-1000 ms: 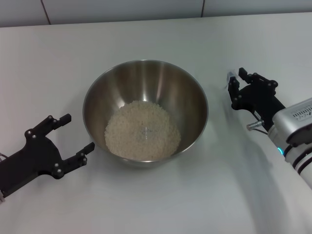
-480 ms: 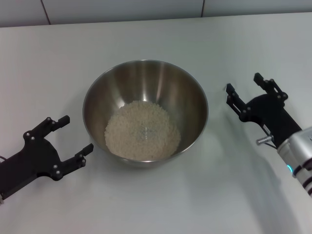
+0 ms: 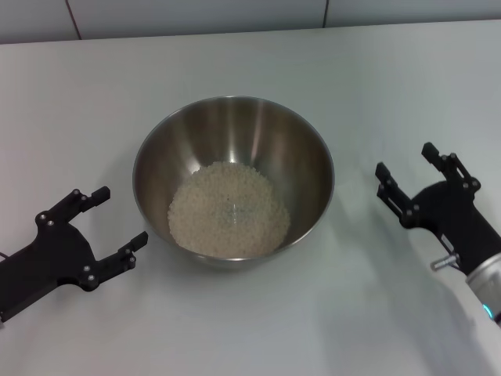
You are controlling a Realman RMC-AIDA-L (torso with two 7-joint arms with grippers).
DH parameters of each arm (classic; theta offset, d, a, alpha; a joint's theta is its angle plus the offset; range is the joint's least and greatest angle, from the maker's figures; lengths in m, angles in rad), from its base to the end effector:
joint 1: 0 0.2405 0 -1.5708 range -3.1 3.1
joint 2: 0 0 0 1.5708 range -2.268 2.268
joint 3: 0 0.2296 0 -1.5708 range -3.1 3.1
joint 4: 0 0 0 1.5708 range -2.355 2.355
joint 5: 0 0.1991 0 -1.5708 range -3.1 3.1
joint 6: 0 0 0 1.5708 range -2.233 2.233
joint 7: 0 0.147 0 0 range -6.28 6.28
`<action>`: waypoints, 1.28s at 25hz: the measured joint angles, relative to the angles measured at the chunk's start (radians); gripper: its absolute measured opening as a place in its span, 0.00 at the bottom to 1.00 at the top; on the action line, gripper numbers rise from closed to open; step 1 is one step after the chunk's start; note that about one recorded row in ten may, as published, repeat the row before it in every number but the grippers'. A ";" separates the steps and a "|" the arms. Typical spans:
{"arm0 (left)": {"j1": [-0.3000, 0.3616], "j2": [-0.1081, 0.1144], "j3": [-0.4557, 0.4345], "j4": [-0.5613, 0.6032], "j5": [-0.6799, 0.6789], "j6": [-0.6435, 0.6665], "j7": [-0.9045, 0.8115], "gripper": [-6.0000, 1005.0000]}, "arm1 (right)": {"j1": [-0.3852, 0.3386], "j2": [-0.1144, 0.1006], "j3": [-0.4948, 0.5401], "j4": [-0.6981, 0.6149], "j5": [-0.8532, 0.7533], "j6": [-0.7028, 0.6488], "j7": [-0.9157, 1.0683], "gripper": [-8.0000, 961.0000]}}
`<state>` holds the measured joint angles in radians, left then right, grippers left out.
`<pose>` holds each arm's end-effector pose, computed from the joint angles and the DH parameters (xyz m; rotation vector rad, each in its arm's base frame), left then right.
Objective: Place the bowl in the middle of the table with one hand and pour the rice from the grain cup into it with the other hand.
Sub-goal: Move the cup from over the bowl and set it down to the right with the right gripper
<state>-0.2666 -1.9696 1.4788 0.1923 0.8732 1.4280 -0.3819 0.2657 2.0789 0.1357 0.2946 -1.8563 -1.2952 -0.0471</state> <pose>-0.3054 0.2321 -0.0166 -2.3719 -0.1740 -0.6902 0.2962 0.2350 -0.0539 -1.8341 0.4813 0.6414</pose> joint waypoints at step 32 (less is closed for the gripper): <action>0.027 0.004 -0.002 -0.006 -0.002 0.012 -0.001 0.83 | -0.041 -0.001 -0.525 -0.356 0.011 -0.294 0.439 0.79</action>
<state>-0.2393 -1.9659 1.4771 0.1864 0.8711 1.4396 -0.3831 0.2252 2.0784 -0.3894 -0.0618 -1.8453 -1.5891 0.3922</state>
